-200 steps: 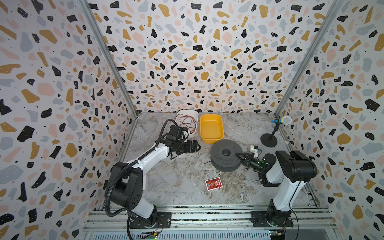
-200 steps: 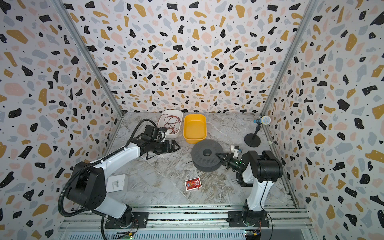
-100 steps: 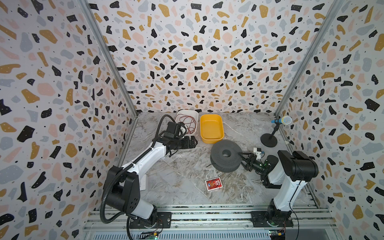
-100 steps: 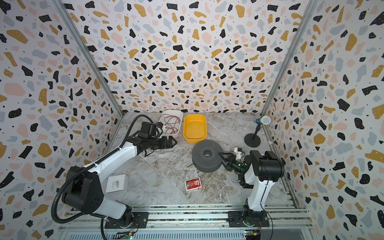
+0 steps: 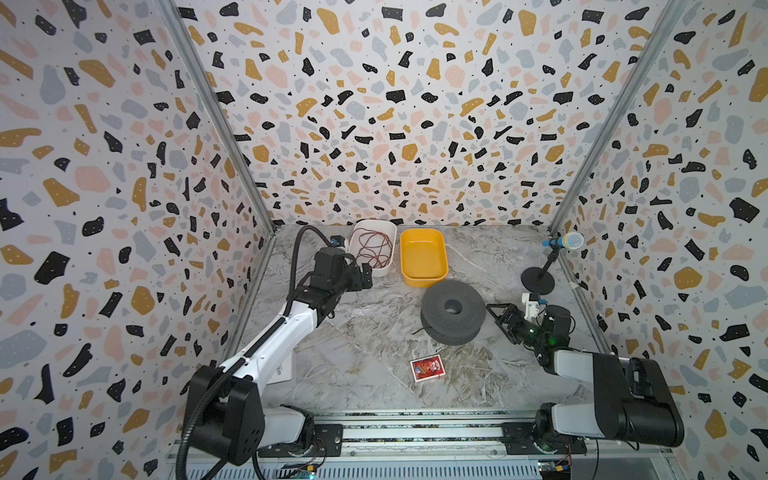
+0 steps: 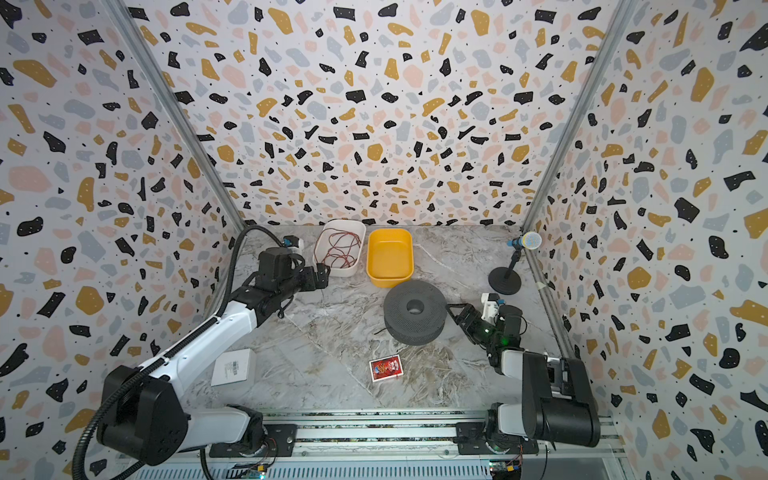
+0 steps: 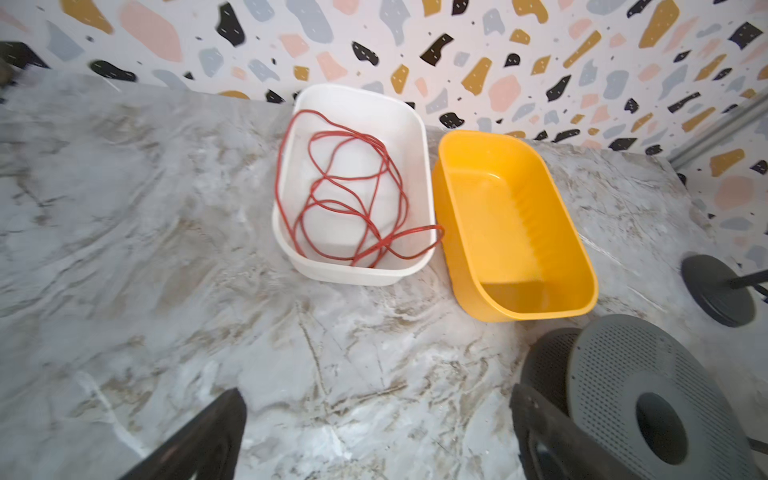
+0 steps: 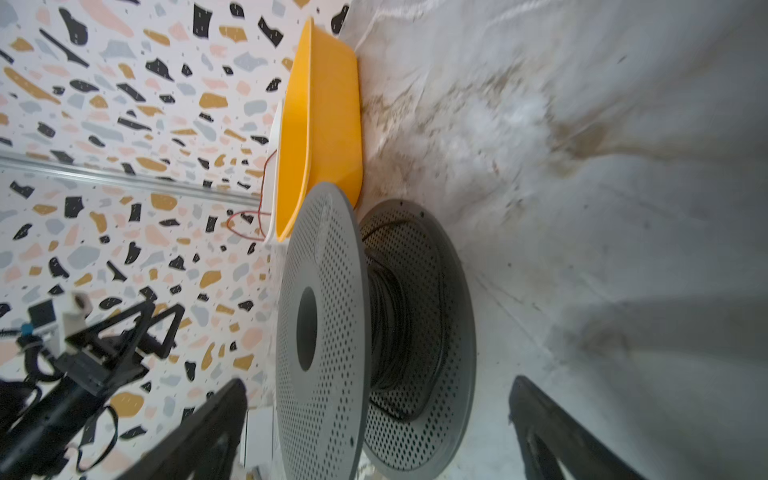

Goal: Wrap the cables

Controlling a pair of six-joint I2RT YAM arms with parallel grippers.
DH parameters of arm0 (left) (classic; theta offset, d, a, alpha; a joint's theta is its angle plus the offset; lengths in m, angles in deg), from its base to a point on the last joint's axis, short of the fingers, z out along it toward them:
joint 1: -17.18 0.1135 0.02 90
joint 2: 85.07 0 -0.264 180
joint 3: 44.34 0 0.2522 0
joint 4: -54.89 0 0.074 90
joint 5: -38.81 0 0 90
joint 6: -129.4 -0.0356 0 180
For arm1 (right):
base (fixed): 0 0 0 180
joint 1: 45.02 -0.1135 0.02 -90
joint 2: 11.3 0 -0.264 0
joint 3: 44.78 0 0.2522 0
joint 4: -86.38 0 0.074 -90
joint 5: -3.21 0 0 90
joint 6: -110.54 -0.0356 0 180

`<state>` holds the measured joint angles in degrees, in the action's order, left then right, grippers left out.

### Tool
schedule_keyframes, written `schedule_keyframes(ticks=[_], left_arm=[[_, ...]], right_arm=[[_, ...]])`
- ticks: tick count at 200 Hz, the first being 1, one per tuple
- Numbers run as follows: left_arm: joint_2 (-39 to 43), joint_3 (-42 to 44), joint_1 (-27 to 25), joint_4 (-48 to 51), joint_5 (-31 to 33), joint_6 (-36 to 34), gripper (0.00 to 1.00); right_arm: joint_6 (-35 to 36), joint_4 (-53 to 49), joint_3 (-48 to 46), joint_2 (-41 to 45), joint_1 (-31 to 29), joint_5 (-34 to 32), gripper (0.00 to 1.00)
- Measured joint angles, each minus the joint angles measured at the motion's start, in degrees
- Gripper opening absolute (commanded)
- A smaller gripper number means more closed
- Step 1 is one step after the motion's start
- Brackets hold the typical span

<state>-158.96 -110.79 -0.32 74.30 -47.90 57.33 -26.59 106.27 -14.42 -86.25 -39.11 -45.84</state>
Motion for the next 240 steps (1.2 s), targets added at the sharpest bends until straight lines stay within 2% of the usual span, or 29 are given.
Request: schedule_keyframes(ticks=[41, 79, 98, 131, 158, 179, 213, 240], left_arm=[[4.66, 10.95, 1.36, -13.27, 10.38, -5.14, 1.00], [4.26, 24.79, 9.11, -28.76, 17.05, -10.60, 0.99], [1.46, 28.96, 10.45, -34.03, 18.27, -13.97, 0.99], [-0.76, 35.23, 10.40, -45.57, 17.11, -20.24, 1.00], [-3.41, 36.74, 10.67, -52.68, 16.06, -23.34, 1.00], [-5.40, 37.97, 11.58, -59.30, 15.06, -23.71, 1.00], [-9.44, 41.38, 16.63, -70.36, 14.19, -20.90, 1.00], [-10.82, 41.38, 17.11, -70.40, 18.10, -18.12, 0.99]], right_arm=[[9.70, -16.09, 4.26, 11.96, 0.42, -15.08, 0.99], [16.28, -17.27, 3.26, 23.04, -0.68, -28.02, 0.99], [20.46, -15.30, 2.25, 25.03, -3.21, -34.32, 0.99], [30.10, -5.25, -4.61, 24.52, -12.17, -46.23, 0.99], [40.37, 3.32, -7.63, 19.43, -18.32, -53.11, 0.99], [44.74, 12.59, -8.94, 12.92, -18.82, -54.73, 0.99], [48.68, 25.83, -12.83, 6.16, -19.74, -55.41, 0.99], [50.49, 37.27, -13.07, -0.24, -18.21, -53.79, 0.99]])
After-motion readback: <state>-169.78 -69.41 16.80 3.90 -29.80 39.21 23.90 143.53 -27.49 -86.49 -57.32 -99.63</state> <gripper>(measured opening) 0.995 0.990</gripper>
